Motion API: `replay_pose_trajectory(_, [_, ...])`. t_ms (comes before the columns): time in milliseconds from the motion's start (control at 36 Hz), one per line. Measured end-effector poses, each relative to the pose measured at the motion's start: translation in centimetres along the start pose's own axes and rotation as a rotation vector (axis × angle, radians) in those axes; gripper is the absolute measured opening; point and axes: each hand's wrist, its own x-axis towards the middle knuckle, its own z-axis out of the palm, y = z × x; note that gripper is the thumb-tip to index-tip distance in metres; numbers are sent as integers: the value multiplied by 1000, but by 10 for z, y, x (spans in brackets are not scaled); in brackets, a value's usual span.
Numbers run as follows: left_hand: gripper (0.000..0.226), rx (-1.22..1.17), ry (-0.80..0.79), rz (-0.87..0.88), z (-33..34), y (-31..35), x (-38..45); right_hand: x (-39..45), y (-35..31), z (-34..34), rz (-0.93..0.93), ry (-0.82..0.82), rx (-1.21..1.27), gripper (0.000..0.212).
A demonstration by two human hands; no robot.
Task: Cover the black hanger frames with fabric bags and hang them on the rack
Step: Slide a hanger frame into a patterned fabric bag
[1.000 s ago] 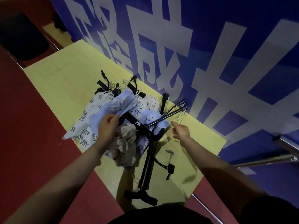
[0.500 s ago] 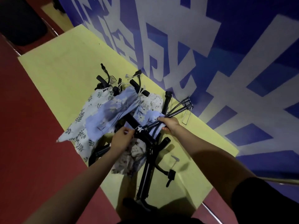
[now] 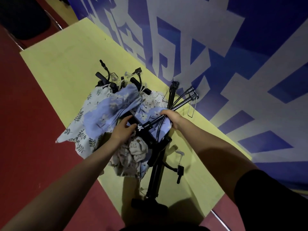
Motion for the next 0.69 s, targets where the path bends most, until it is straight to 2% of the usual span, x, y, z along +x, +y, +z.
replay_pose_trajectory(167, [55, -45, 1, 33, 1, 7, -3, -6, 4, -11, -15, -19, -18, 73])
replay_pose_trajectory(222, [56, -55, 27, 34, 3, 7, -3, -12, 9, -16, -57, 56, -70, 66])
replay_pose_trajectory(333, [59, -91, 19, 16, 10, 4, -3, -30, 32, -25, -173, 179, -143, 38])
replay_pose_trajectory(500, [56, 6, 20, -11, 21, 7, -3, -39, 68, -45, -244, 269, -178, 52])
replay_pose_trajectory(611, [37, 145, 58, 62, 27, 13, -3, -45, 69, -52, -193, 290, -88, 54])
replay_pose_trajectory(694, [27, 174, 11, 129, 32, 28, -6, -46, 69, -54, -123, 241, 107, 47])
